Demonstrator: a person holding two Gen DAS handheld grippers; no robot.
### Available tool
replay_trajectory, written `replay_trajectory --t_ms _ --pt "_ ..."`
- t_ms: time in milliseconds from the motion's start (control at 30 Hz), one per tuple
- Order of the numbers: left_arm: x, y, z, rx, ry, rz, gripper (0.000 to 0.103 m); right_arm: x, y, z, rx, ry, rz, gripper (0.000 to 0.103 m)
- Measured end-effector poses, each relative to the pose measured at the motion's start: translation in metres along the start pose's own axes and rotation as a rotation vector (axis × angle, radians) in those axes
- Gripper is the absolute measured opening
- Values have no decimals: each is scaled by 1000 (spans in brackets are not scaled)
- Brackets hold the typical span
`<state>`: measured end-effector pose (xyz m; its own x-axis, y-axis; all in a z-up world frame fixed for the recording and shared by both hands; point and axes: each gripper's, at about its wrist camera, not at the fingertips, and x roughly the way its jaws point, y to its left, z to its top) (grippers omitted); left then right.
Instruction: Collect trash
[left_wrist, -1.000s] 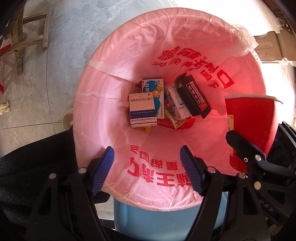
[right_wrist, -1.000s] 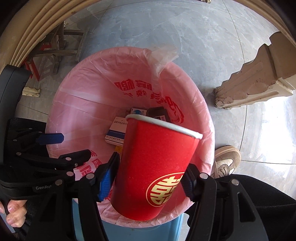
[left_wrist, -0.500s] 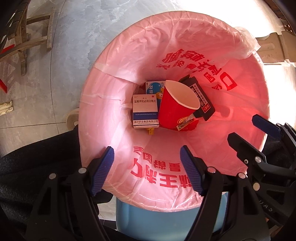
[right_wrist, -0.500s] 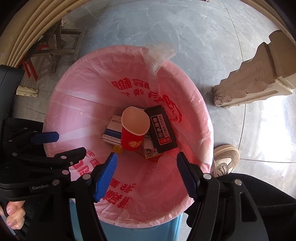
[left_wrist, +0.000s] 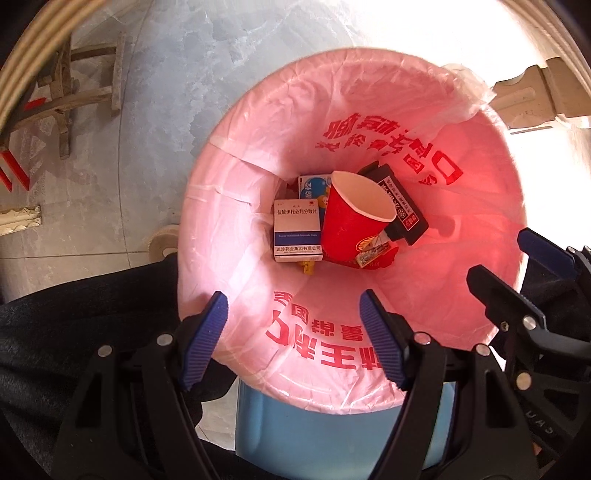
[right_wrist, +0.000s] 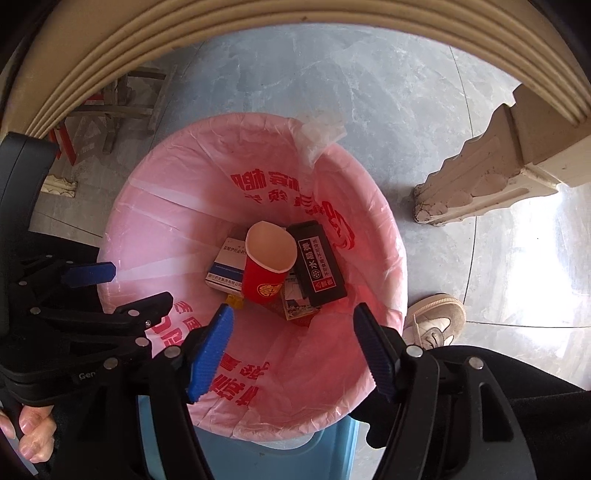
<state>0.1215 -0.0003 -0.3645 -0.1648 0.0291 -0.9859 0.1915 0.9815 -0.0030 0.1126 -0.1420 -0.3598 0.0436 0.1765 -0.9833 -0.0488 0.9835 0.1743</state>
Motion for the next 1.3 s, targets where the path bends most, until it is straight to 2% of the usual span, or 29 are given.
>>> replay_trajectory --t_ms 133,400,567,633,800,900,1000,1133,1300 --pt "-20 -4 -9 -3 -67 10 72 -24 -2 -6 17 -72 -26 74" --pt "-76 -12 -33 -37 -238 19 72 -88 3 -24 30 -242 -97 75" --pt "-124 -13 -53 -73 -390 -11 72 -140 6 -36 19 -374 -131 83" --pt "-146 -15 -60 -74 -466 6 72 -162 6 -40 15 -432 -149 88" --pt "-199 -16 -79 -111 -611 -5 72 -216 12 -52 21 -574 -149 90" --pt "-231 -18 -92 -128 -705 15 73 -248 22 -62 0 -673 -211 95" --pt "-261 -22 -104 -137 -800 34 78 -281 32 -74 -22 -770 -254 96" --pt "-294 -25 -124 -148 -896 47 78 -322 44 -90 -37 -877 -310 96" --pt "-331 -30 -152 -161 -1007 64 78 -364 58 -114 -40 -999 -336 96"
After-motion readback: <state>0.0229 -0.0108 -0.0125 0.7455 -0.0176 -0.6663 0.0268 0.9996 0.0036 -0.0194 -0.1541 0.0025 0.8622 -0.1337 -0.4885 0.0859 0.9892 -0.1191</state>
